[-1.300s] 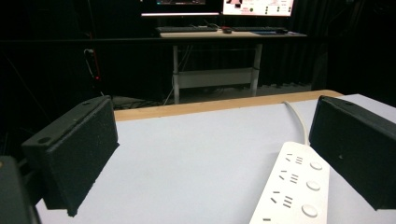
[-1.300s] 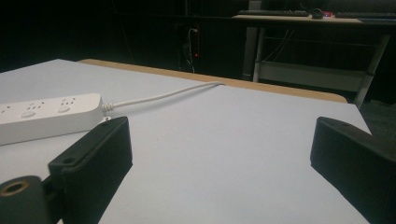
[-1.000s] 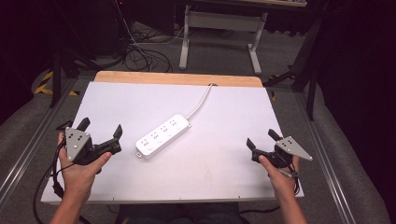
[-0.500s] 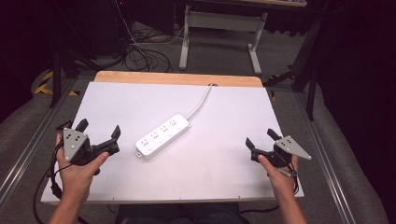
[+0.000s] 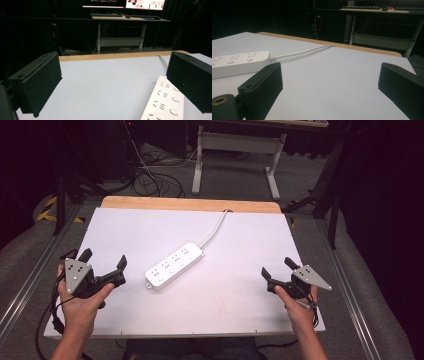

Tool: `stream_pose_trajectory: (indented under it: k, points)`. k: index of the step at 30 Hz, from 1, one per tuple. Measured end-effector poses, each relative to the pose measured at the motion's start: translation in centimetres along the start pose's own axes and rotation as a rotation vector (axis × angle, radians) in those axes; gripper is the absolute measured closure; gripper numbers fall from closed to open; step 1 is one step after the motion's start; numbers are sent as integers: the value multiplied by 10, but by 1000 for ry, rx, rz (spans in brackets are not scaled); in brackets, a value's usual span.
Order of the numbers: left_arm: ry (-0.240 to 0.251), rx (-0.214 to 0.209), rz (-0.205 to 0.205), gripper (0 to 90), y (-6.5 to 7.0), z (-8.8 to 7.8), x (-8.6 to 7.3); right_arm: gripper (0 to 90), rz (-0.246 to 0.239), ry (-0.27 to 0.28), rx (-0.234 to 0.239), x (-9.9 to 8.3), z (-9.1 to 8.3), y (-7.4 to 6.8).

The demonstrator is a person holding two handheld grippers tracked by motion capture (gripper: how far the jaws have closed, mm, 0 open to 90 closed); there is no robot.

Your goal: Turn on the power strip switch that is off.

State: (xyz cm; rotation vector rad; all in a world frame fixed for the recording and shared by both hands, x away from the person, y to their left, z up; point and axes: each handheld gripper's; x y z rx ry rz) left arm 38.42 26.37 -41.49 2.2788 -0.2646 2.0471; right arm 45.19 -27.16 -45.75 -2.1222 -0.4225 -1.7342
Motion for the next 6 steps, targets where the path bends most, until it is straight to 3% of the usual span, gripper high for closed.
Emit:
stream_pose_trajectory:
  k: [6]
  points:
    - [-3, 6, -4, 5, -3, 5, -3, 53, 0, 0, 4, -1, 1, 3]
Point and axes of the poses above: each handheld gripper's, and its own axes: z roughly forward along the jaws, x roughly out of its top, y roughly to its right, and after that the axes turned 6 degrees about z, right-handed
